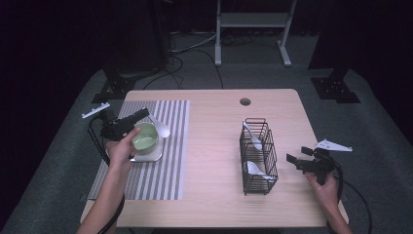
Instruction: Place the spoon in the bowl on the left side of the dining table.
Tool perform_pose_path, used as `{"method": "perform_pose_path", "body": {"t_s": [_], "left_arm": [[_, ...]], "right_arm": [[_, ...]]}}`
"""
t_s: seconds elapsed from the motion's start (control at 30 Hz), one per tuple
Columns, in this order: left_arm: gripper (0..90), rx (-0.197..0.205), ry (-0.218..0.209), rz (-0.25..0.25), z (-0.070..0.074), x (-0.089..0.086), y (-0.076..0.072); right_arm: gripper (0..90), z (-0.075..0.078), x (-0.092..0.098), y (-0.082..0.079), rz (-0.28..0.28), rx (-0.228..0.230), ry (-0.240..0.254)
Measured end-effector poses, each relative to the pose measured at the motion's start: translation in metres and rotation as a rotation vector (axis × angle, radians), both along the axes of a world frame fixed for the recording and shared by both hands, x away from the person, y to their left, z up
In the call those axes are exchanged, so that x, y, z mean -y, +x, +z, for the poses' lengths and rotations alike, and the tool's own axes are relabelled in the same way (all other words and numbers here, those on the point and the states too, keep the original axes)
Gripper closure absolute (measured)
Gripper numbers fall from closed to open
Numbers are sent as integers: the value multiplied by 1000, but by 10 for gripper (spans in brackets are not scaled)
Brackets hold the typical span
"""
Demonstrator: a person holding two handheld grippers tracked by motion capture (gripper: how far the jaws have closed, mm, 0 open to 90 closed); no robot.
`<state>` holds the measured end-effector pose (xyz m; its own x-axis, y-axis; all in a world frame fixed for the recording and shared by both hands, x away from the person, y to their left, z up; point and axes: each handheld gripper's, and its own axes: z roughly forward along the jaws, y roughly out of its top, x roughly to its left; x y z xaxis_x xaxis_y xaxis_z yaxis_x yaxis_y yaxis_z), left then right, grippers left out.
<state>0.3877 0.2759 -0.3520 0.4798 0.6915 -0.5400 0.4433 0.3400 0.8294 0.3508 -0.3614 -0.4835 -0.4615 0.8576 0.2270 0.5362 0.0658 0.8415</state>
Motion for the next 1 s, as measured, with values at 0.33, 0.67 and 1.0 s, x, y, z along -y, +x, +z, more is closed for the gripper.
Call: {"method": "perform_pose_path", "body": {"t_s": [0.33,0.67,1.0], "left_arm": [[852,-1,-5,32,2,-13,-1],[852,-5,-4,71,1,-27,-1],[852,-8,-8,111,0,-38,-2]], "right_arm": [[132,0,0,0,-1,-1,0],[132,0,0,0,-2,-1,-2],[132,0,-1,1,-2,-2,-9]]}}
